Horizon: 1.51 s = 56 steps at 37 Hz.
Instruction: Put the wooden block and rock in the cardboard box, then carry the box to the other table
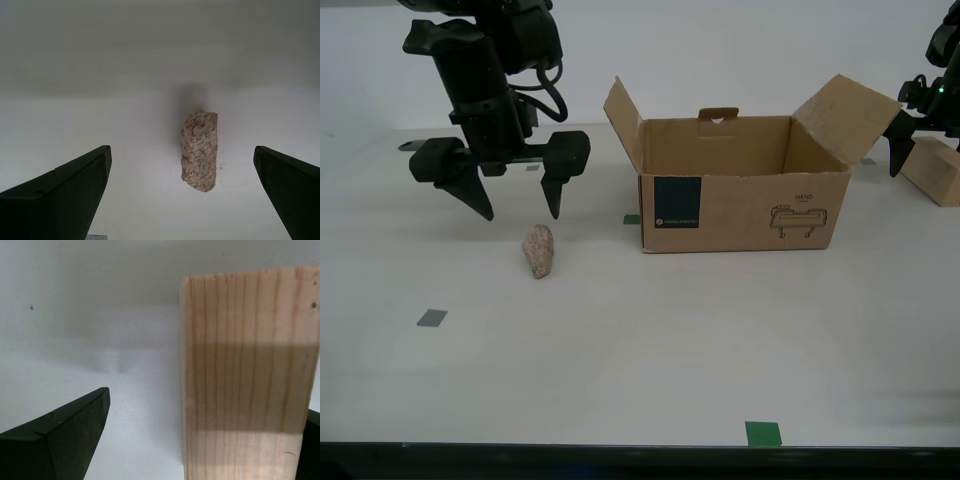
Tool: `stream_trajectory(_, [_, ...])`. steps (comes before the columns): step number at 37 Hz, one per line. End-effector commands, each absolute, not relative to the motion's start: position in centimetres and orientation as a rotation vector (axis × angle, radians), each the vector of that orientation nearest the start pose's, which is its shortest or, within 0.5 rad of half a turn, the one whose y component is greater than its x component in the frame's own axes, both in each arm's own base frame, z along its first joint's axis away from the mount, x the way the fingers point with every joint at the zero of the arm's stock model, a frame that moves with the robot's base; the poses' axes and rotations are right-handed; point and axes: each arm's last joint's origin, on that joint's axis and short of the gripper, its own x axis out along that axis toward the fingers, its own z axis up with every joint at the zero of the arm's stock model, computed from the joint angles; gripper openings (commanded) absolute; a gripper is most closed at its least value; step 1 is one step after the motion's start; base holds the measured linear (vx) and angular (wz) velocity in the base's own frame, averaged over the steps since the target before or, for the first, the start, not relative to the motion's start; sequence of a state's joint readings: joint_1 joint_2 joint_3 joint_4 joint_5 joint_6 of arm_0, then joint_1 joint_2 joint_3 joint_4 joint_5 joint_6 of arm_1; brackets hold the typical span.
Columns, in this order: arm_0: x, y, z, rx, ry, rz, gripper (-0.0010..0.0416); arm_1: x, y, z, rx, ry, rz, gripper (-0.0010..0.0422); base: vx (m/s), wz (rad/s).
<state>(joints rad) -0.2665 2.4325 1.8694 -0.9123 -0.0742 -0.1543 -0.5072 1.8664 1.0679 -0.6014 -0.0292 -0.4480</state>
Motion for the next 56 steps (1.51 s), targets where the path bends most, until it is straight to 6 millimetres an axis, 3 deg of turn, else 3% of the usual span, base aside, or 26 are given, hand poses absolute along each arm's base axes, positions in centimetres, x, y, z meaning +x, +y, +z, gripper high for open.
stream_trajectory(1, [45.3, -12.1, 10.0, 0.125, 1.458, -0.04, 0.0389, 28.3, -16.0, 11.9, 0.014, 1.427, -0.071, 0.0389, 0.0, 0.0])
stream_trajectory(12, [45.3, -12.1, 9.9, 0.124, 1.456, -0.04, 0.0389, 28.6, -17.1, 8.9, 0.016, 1.465, -0.092, 0.0389, 0.0, 0.0])
stream_trajectory(56, [45.4, -12.2, 9.9, 0.119, 1.44, -0.043, 0.0389, 28.1, -17.4, 8.3, -0.02, 1.465, -0.102, 0.0389, 0.0, 0.0])
